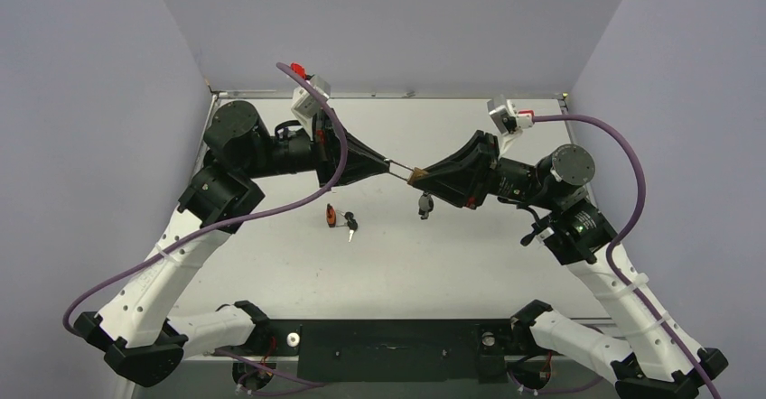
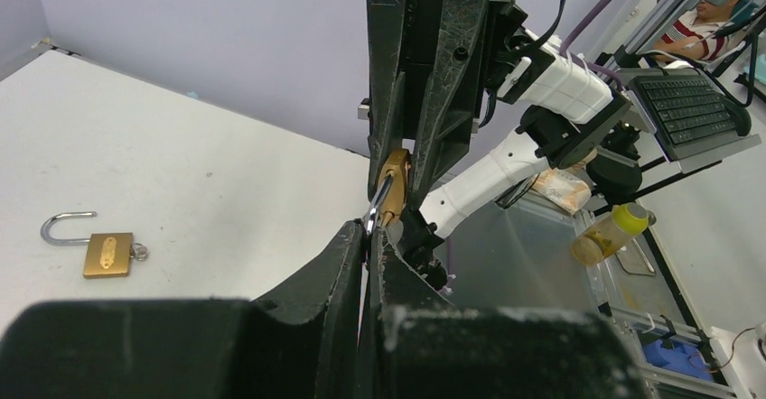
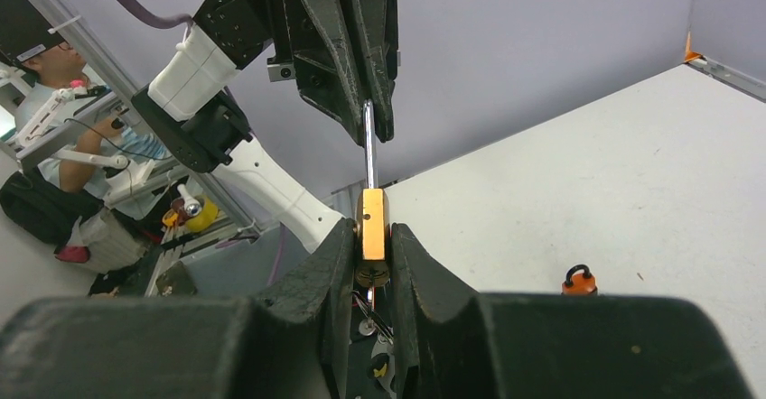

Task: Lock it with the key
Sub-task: Lock the lock.

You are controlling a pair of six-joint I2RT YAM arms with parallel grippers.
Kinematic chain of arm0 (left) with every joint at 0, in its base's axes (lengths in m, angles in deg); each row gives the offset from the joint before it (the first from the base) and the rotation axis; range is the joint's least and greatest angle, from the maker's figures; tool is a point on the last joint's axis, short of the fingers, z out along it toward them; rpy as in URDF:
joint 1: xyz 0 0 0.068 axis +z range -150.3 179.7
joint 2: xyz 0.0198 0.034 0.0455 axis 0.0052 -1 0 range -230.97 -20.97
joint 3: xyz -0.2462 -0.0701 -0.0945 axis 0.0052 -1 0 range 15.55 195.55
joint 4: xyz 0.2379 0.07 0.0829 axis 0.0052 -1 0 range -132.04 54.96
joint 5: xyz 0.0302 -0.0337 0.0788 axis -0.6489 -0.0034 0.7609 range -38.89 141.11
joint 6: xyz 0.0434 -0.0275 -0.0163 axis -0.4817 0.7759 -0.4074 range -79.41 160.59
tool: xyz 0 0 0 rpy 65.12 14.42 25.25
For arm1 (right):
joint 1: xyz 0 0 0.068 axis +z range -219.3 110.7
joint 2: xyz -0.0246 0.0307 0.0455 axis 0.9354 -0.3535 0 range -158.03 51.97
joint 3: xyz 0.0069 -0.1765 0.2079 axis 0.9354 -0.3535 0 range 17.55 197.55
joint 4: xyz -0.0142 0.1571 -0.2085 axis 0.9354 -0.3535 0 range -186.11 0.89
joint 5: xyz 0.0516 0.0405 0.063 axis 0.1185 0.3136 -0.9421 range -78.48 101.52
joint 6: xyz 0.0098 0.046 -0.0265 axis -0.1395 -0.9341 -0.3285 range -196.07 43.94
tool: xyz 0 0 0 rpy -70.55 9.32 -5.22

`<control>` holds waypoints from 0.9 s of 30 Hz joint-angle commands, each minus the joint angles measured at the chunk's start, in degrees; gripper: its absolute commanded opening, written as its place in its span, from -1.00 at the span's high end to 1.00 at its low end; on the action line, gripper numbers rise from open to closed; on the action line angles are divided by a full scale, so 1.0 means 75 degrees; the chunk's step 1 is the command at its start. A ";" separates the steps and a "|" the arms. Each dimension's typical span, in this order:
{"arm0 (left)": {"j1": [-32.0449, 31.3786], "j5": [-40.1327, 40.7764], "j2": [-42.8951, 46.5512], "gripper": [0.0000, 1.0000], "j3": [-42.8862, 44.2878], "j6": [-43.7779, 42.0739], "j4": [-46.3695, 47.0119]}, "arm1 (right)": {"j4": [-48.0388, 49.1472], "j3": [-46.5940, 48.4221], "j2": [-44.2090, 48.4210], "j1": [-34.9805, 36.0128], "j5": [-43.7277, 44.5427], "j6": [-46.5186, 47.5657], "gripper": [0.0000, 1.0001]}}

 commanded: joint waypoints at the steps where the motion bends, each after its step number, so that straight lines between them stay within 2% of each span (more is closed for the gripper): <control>1: -0.0408 -0.0010 -0.0158 1.00 -0.0041 -0.0099 0.0131 | 0.0664 0.0263 -0.0227 0.0161 0.0592 -0.0022 1.00; 7: -0.0612 0.0265 -0.0231 1.00 -0.0162 -0.0188 -0.0005 | 0.1316 0.0138 -0.0338 0.0198 0.0735 -0.0451 1.00; 22: -0.1518 0.0665 -0.0442 1.00 -0.0431 -0.0198 0.0092 | 0.1601 0.0237 -0.0554 0.0204 0.0891 -0.0569 1.00; 27: -0.1418 0.1839 -0.0210 1.00 -0.0484 -0.0225 0.0073 | 0.1375 0.0237 -0.0528 0.0182 0.0956 -0.0387 1.00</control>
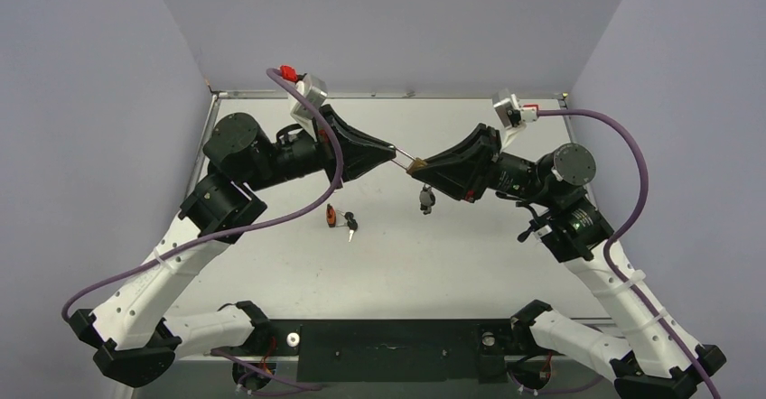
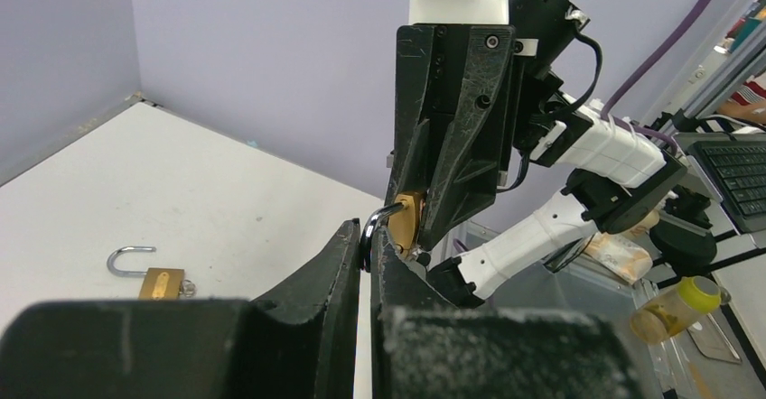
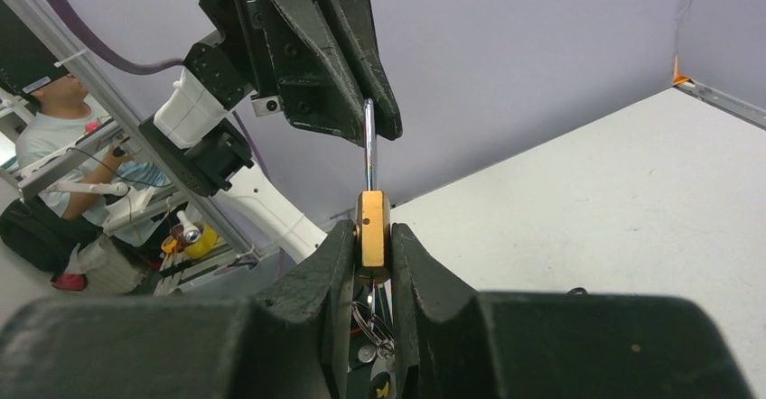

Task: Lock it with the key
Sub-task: Lock the lock.

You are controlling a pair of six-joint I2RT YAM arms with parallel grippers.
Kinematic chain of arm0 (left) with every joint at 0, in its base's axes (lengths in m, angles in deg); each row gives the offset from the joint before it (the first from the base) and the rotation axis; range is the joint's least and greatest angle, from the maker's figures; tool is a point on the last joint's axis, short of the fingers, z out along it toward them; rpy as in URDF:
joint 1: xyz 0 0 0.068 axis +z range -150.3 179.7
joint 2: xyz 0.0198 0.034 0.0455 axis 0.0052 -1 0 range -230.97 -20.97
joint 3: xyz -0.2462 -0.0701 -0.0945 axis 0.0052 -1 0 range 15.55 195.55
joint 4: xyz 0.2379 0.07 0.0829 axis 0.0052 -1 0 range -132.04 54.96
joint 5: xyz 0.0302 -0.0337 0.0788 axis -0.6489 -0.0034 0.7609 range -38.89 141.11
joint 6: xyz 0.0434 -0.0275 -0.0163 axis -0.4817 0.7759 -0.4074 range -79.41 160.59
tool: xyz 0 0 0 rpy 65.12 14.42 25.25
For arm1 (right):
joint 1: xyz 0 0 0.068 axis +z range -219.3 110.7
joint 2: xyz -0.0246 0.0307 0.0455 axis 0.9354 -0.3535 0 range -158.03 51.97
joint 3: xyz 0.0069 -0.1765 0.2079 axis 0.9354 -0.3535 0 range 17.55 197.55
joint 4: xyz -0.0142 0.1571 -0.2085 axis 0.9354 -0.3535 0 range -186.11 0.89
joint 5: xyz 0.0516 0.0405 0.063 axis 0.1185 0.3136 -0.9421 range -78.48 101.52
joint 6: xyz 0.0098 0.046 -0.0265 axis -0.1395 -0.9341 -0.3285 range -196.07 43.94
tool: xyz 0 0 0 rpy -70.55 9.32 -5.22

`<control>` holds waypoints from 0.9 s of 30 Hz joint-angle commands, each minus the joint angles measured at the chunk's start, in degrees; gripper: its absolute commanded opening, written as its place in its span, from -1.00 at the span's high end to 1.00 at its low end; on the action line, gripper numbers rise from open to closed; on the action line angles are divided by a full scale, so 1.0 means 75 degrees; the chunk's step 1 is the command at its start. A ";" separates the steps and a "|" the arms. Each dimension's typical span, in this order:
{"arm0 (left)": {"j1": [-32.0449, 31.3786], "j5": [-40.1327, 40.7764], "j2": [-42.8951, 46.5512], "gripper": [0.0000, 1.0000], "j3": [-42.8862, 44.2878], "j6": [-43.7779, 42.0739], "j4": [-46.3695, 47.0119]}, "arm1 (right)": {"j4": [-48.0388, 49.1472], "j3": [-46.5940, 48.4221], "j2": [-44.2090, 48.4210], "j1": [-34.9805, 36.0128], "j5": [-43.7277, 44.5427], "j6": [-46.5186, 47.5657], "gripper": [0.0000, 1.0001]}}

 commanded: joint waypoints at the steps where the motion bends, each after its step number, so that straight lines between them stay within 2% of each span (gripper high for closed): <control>1: -0.0501 0.0082 -0.0144 1.00 -0.0415 0.0035 -0.0379 | 0.0783 0.0214 -0.0401 0.0163 0.0693 0.0043 1.00; 6: -0.0127 0.0997 0.0264 1.00 -0.0641 0.0130 -0.0070 | 0.0662 0.0024 -0.0325 -0.0021 0.0710 0.0183 0.95; 12: 0.0407 0.0527 0.0290 1.00 -0.0592 0.0295 0.0039 | 0.0680 -0.0325 -0.0211 -0.0211 0.0663 0.0304 0.23; 18: 0.0538 0.0508 0.0283 1.00 -0.0437 0.0362 -0.0126 | 0.0741 -0.0664 -0.0029 -0.0341 0.0580 0.0312 -0.23; 22: 0.0596 0.0562 0.0357 1.00 -0.0365 0.0320 -0.0304 | 0.0742 -0.0981 0.0223 -0.0603 0.0600 0.0312 -0.34; 27: 0.0667 0.0509 0.0374 1.00 -0.0183 0.0317 -0.0542 | 0.0742 -0.1282 0.0466 -0.0821 0.0646 0.0372 -0.34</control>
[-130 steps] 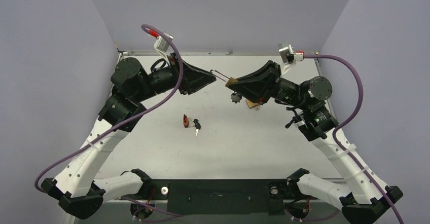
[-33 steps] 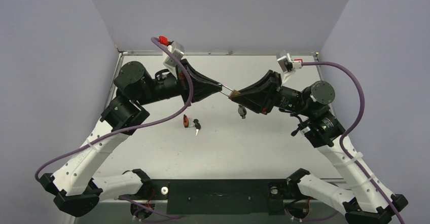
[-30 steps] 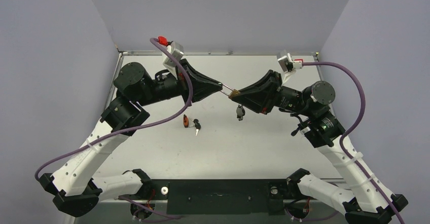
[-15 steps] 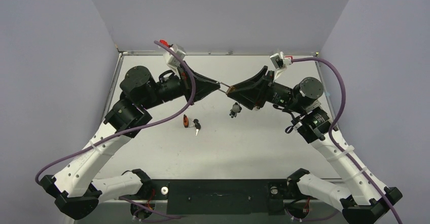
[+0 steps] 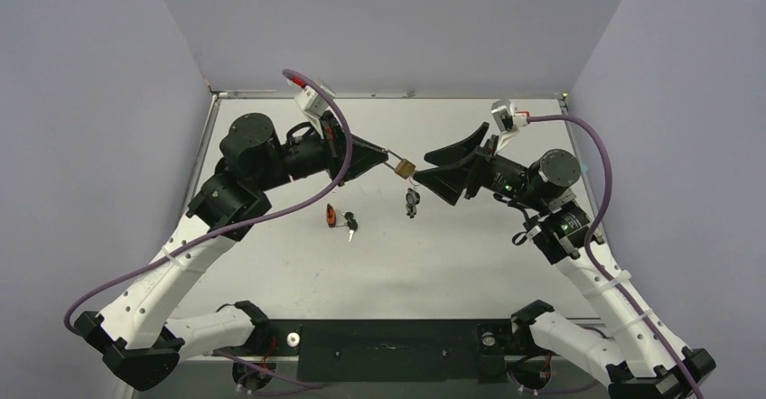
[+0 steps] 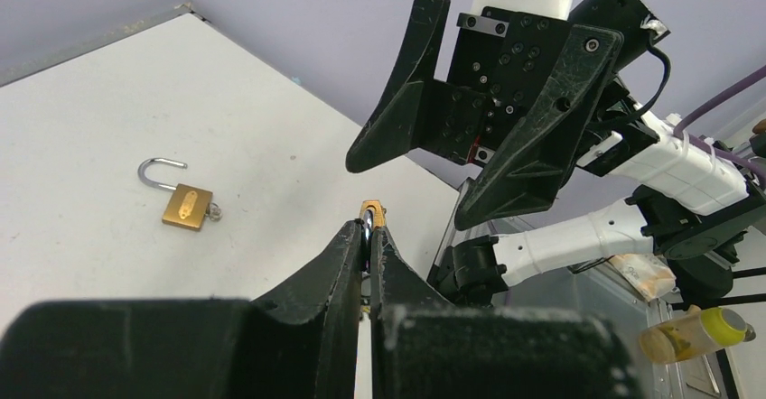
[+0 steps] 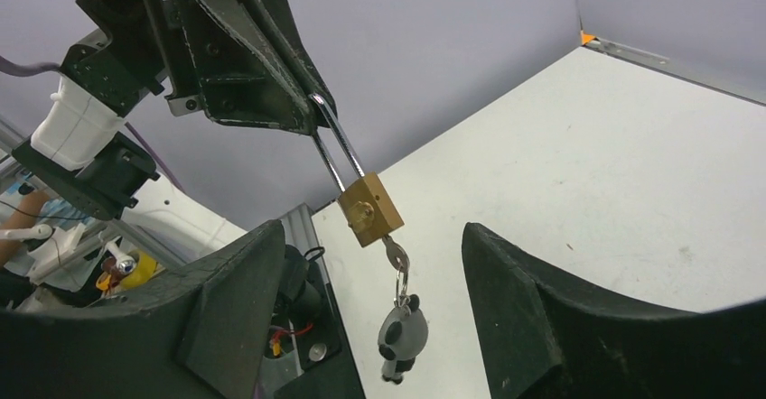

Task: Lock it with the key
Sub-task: Lock the lock.

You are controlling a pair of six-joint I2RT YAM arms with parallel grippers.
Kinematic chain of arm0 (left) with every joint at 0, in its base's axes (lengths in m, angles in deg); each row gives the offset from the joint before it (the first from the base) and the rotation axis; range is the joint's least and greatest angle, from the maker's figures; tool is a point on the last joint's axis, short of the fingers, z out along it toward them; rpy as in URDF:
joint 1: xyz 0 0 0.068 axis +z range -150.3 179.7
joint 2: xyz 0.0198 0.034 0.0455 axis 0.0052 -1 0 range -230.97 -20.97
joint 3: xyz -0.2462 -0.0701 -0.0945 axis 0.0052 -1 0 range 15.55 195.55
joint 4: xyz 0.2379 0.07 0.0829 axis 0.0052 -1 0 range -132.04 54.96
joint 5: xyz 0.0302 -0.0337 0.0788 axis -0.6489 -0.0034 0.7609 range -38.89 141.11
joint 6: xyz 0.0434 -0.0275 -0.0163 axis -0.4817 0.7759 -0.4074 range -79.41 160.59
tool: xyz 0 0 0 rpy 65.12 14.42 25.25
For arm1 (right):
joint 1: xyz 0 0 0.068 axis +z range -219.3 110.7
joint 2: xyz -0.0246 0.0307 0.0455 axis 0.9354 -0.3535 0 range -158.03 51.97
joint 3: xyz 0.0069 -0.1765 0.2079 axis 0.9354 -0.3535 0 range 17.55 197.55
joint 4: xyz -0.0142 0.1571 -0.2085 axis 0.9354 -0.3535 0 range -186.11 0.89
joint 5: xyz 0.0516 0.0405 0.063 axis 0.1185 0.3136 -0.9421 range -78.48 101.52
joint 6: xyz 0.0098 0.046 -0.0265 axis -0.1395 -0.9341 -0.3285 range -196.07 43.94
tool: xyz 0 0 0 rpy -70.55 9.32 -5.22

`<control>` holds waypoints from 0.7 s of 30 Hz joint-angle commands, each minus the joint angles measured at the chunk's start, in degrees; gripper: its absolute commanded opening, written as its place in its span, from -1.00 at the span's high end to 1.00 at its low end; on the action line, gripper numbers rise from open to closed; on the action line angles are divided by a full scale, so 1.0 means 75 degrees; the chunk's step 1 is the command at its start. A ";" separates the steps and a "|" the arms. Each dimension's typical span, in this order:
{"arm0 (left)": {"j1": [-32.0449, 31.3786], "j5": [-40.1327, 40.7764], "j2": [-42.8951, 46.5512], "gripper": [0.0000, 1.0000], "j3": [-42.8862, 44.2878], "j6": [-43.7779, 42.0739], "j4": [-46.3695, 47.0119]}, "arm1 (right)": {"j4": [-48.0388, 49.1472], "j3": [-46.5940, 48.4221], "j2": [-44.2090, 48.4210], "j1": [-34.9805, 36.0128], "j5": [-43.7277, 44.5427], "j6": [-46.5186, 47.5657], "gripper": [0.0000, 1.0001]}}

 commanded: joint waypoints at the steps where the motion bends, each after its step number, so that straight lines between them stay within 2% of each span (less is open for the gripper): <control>1: 0.0118 -0.0152 0.0165 1.00 0.0488 0.0069 0.0016 | 0.0485 -0.0216 0.0291 -0.0149 0.0135 0.0140 -0.34; 4: 0.0165 -0.0344 0.0115 1.00 0.0595 0.0154 -0.0028 | 0.0526 -0.0300 0.0282 -0.0151 0.0069 0.0232 -0.30; 12: 0.0486 -0.0882 0.0030 1.00 0.0857 0.0644 0.0123 | 0.0403 -0.0404 0.0194 -0.0111 0.0291 0.0533 -0.03; 17: 0.0558 -0.1040 -0.0053 1.00 0.0917 0.0747 0.0114 | 0.0284 -0.0247 0.0096 0.0088 0.0532 0.0776 -0.03; 21: 0.0599 -0.1090 -0.0124 1.00 0.0965 0.0829 0.0128 | -0.0337 0.0150 -0.0089 0.0679 0.1019 0.1383 -0.02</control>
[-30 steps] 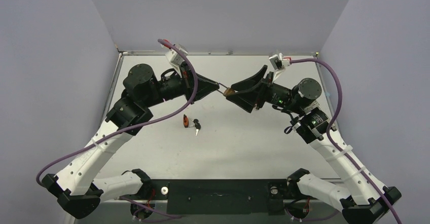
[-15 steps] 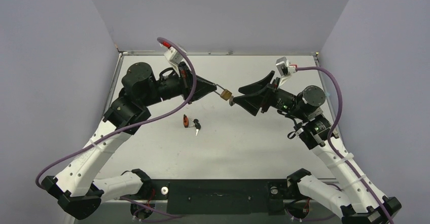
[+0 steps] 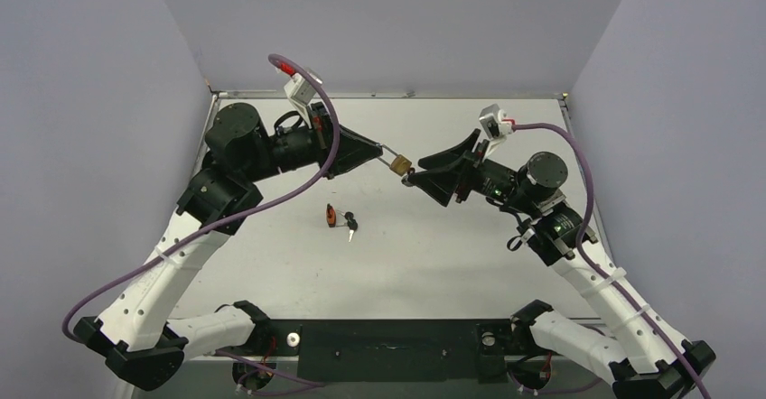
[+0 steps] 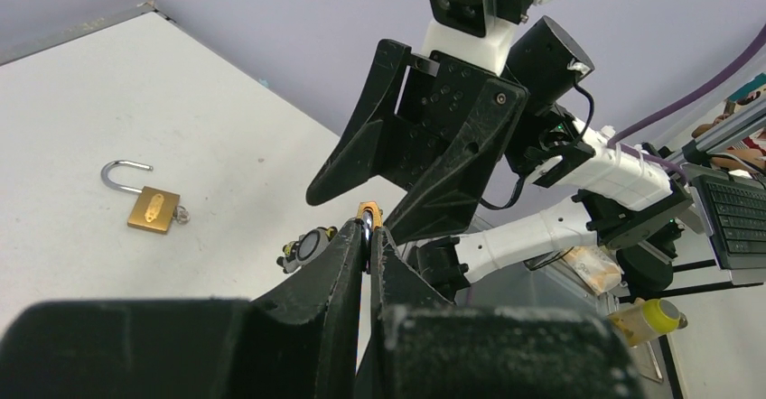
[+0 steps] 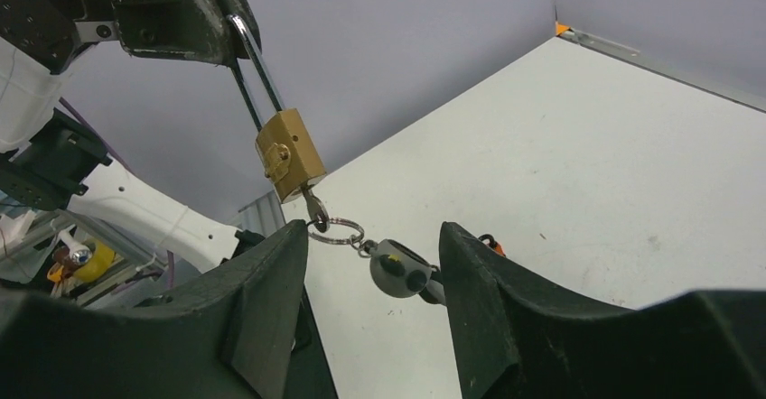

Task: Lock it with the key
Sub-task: Lock the lock, then place the lock at the center of the board, then place the key at the center of the board.

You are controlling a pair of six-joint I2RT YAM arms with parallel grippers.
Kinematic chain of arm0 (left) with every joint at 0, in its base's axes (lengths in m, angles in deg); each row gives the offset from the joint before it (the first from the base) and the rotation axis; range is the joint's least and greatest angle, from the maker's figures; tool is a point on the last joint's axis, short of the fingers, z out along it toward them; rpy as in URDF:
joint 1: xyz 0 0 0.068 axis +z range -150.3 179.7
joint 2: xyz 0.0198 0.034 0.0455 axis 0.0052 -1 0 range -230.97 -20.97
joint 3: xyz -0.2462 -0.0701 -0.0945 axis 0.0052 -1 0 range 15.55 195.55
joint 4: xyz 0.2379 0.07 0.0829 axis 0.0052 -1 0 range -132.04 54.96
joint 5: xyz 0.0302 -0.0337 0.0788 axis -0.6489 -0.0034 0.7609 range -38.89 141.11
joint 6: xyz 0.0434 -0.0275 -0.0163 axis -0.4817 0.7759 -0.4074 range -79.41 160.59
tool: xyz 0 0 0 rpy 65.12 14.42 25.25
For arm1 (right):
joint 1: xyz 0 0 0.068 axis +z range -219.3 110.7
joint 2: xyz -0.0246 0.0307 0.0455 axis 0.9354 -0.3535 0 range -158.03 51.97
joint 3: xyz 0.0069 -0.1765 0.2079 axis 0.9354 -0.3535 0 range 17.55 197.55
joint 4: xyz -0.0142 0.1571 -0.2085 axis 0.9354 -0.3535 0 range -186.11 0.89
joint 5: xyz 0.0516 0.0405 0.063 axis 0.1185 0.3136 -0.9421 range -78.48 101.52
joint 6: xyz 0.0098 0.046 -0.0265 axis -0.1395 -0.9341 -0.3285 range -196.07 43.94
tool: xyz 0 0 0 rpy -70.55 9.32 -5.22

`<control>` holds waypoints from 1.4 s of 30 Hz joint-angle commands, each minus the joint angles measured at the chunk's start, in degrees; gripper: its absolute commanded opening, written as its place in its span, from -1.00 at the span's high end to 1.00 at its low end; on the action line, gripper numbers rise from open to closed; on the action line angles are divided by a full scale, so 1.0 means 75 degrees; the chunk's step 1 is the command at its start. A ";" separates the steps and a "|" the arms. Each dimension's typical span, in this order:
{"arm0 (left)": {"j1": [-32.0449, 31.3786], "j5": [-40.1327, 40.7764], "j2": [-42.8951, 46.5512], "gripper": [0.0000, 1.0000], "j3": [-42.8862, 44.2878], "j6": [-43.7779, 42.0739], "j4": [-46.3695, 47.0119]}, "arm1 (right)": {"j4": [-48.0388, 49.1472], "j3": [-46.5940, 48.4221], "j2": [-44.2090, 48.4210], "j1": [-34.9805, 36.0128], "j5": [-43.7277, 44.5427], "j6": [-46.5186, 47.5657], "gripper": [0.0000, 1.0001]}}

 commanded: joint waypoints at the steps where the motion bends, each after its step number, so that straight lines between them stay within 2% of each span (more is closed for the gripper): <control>1: 0.0097 -0.0236 -0.0067 1.00 0.0439 0.0220 0.0402 | -0.0345 0.0554 -0.0243 0.0537 0.0651 0.0799 -0.02; 4: 0.0130 -0.0281 -0.0070 1.00 0.0460 0.0245 0.0402 | -0.0543 0.0649 -0.0326 0.0791 0.0901 0.1029 0.01; 6: 0.0148 -0.0321 -0.0061 1.00 0.0461 0.0262 0.0396 | -0.0554 0.0656 -0.0360 0.0812 0.1014 0.1047 0.11; 9: 0.0158 -0.0350 -0.0057 1.00 0.0461 0.0261 0.0386 | -0.0555 0.0664 -0.0370 0.0822 0.1145 0.1043 0.36; 14: 0.0231 -0.0339 -0.0024 1.00 0.0462 0.0208 0.0317 | -0.0766 0.0697 -0.0369 0.0825 0.1375 0.1061 0.89; 16: 0.0263 -0.0271 -0.0013 1.00 0.0461 0.0133 0.0230 | -0.0807 0.0683 -0.0361 0.0815 0.1448 0.1071 1.00; 29: 0.1017 0.0019 -0.0242 1.00 0.0935 0.0235 0.0264 | -0.0904 -0.0424 -0.0330 0.0789 0.2235 0.1352 1.00; 35: 0.1008 0.1617 -0.0667 1.00 0.0349 -0.0222 -0.0321 | -0.1170 -0.0386 -0.0788 0.0744 0.2990 0.1029 1.00; 42: 0.0654 0.3840 -0.1781 1.00 -0.0712 -0.0466 -0.0230 | -0.1885 0.0608 -0.2577 0.0681 0.4056 0.0261 1.00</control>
